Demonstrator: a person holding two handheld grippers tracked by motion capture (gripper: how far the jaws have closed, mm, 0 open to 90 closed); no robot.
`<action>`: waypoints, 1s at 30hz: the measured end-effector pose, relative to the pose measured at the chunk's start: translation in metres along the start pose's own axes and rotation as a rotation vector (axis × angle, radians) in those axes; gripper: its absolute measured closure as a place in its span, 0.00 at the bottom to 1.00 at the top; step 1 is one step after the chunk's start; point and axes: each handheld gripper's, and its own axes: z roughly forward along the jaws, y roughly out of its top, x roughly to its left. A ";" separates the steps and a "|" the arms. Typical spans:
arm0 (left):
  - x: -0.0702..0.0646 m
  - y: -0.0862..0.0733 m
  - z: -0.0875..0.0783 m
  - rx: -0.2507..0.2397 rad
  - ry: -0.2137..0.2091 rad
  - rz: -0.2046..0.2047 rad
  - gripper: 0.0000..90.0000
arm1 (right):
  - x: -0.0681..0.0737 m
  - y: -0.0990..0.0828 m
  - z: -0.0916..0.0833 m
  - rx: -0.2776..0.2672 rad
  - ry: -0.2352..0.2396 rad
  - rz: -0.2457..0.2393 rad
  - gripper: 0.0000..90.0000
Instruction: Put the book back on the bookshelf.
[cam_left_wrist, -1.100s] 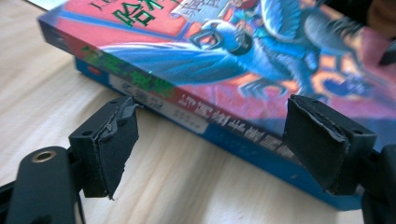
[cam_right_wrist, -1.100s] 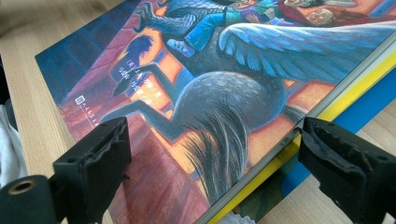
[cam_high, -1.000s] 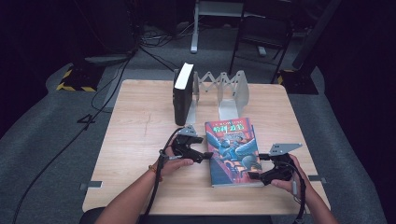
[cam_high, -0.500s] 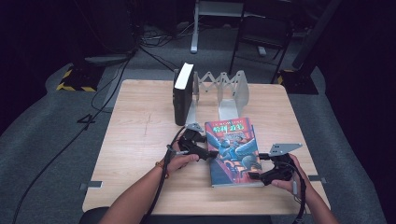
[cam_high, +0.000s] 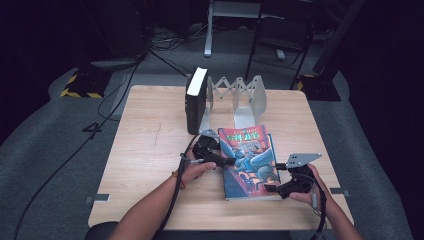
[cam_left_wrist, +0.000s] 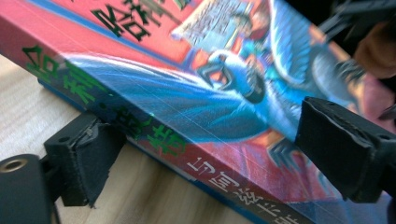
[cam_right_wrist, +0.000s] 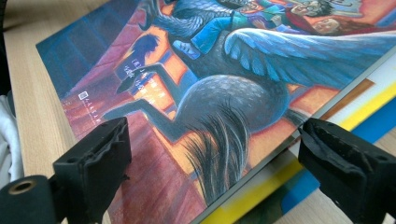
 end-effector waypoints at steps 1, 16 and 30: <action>-0.002 0.002 -0.004 -0.021 0.000 0.008 0.11 | 0.000 0.001 0.001 -0.001 0.007 -0.004 0.11; -0.009 0.017 -0.016 -0.018 0.067 0.036 0.35 | -0.002 0.008 0.007 0.012 0.030 -0.038 0.11; -0.023 0.027 -0.024 -0.044 0.102 0.059 0.51 | 0.001 0.013 0.010 -0.007 -0.007 -0.066 0.13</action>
